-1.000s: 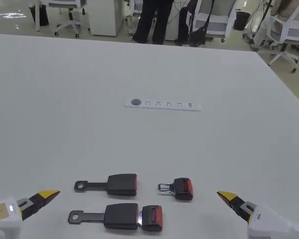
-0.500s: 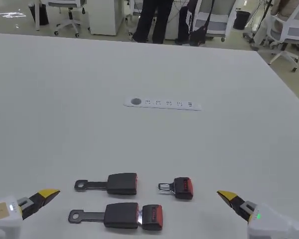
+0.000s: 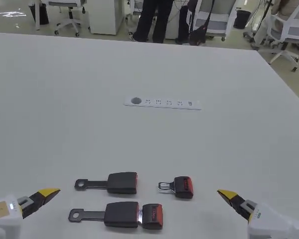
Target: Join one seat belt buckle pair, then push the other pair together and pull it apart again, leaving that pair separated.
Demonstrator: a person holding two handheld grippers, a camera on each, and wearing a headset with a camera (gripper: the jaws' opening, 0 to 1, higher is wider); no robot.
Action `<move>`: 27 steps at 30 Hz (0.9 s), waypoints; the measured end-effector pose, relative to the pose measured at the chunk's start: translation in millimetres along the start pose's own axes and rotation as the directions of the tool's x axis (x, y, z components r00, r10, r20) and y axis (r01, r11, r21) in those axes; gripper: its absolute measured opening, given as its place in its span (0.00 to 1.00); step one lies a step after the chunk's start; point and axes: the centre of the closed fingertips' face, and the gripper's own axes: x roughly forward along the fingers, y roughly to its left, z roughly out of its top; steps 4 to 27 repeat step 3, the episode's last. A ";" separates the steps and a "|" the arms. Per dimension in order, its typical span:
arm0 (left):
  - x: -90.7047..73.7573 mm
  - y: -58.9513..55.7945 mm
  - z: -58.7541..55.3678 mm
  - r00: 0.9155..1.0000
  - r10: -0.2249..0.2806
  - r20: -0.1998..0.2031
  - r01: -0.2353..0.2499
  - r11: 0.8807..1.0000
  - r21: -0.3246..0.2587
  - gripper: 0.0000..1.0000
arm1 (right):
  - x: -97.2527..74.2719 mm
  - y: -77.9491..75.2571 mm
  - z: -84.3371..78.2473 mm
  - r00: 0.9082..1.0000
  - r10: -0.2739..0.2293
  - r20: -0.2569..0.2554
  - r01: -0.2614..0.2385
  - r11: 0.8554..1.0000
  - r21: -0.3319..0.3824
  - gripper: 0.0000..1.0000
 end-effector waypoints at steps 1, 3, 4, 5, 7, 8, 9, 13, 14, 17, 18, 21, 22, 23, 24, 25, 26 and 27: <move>0.0 0.4 -0.6 1.000 0.000 -0.001 0.000 1.000 0.001 0.99 | 0.0 0.2 0.6 1.000 0.000 0.001 0.000 1.000 0.000 0.99; 0.0 1.8 -1.9 1.000 -0.001 0.000 0.001 1.000 0.000 0.99 | -0.1 0.9 1.1 1.000 0.001 0.001 -0.001 1.000 0.000 0.99; 0.0 1.8 -1.9 1.000 -0.001 0.000 0.001 1.000 0.000 0.99 | -0.1 0.9 1.1 1.000 0.001 0.001 -0.001 1.000 0.000 0.99; 0.0 1.8 -1.9 1.000 -0.001 0.000 0.001 1.000 0.000 0.99 | -0.1 0.9 1.1 1.000 0.001 0.001 -0.001 1.000 0.000 0.99; 0.0 1.8 -1.9 1.000 -0.001 0.000 0.001 1.000 0.000 0.99 | -0.1 0.9 1.1 1.000 0.001 0.001 -0.001 1.000 0.000 0.99; 0.0 1.8 -1.9 1.000 -0.001 0.000 0.001 1.000 0.000 0.99 | -0.1 0.9 1.1 1.000 0.001 0.001 -0.001 1.000 0.000 0.99; 0.0 1.8 -1.9 1.000 -0.001 0.000 0.001 1.000 0.000 0.99 | -0.1 0.9 1.1 1.000 0.001 0.001 -0.001 1.000 0.000 0.99; 0.0 1.8 -1.9 1.000 -0.001 0.000 0.001 1.000 0.000 0.99 | -0.1 0.9 1.1 1.000 0.001 0.001 -0.001 1.000 0.000 0.99; 0.0 1.8 -1.9 1.000 -0.001 0.000 0.001 1.000 0.000 0.99 | -0.1 0.9 1.1 1.000 0.001 0.001 -0.001 1.000 0.000 0.99; 0.0 1.8 -1.9 1.000 -0.001 0.000 0.001 1.000 0.000 0.99 | -0.1 0.9 1.1 1.000 0.001 0.001 -0.001 1.000 0.000 0.99; 0.0 1.8 -1.9 1.000 -0.001 0.000 0.001 1.000 0.000 0.99 | -0.1 0.9 1.1 1.000 0.001 0.001 -0.001 1.000 0.000 0.99; 0.0 1.8 -1.9 1.000 -0.001 0.000 0.001 1.000 0.000 0.99 | -0.1 0.9 1.1 1.000 0.001 0.001 -0.001 1.000 0.000 0.99; 0.0 1.8 -1.9 1.000 -0.001 0.000 0.001 1.000 0.000 0.99 | -0.1 0.9 1.1 1.000 0.001 0.001 -0.001 1.000 0.000 0.99; 0.0 1.8 -1.9 1.000 -0.001 0.000 0.001 1.000 0.000 0.99 | -0.1 0.9 1.1 1.000 0.001 0.001 -0.001 1.000 0.000 0.99; 0.0 1.8 -1.9 1.000 -0.001 0.000 0.001 1.000 0.000 0.99 | -0.1 0.9 1.1 1.000 0.001 0.001 -0.001 1.000 0.000 0.99; 0.0 1.8 -1.9 1.000 -0.001 0.000 0.001 1.000 0.000 0.99 | -0.1 0.9 1.1 1.000 0.001 0.001 -0.001 1.000 0.000 0.99; 0.0 1.8 -1.9 1.000 -0.001 0.000 0.001 1.000 0.000 0.99 | -0.1 0.9 1.1 1.000 0.001 0.001 -0.001 1.000 0.000 0.99; 0.0 1.8 -1.9 1.000 -0.001 0.000 0.001 1.000 0.000 0.99 | -0.1 0.9 1.1 1.000 0.001 0.001 -0.001 1.000 0.000 0.99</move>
